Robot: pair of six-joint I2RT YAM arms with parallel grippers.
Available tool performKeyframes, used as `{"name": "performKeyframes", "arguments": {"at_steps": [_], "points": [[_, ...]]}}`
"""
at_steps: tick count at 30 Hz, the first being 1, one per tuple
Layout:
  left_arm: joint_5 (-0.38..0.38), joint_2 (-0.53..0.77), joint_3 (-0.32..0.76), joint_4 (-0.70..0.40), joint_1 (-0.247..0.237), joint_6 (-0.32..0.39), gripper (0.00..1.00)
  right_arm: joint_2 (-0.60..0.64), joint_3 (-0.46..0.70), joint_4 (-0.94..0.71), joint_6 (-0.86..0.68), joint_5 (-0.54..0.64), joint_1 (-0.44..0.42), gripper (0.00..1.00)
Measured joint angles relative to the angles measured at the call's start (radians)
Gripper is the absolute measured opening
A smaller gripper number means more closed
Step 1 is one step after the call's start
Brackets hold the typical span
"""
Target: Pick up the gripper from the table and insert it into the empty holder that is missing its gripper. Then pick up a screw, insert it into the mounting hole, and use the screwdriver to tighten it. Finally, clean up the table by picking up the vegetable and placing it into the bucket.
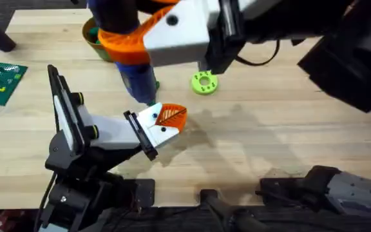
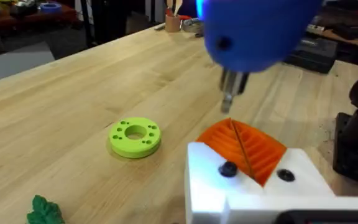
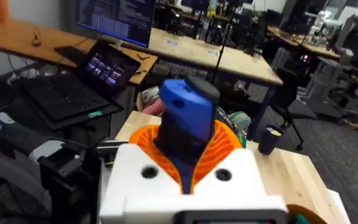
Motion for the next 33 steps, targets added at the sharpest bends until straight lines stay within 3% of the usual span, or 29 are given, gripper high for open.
{"name": "performKeyframes", "arguments": {"at_steps": [20,27,33], "points": [[0.011,0.000,0.000,0.000,0.000,0.002,0.008,0.000,-0.054,0.013,0.062,0.031,0.000,0.059],[0.011,0.000,0.000,0.000,0.000,0.002,0.008,0.000,-0.109,0.146,0.087,0.016,-0.001,0.059],[0.011,0.000,0.000,0.000,0.000,0.002,0.008,0.000,-0.132,0.161,0.136,0.024,-0.008,0.059]]}}
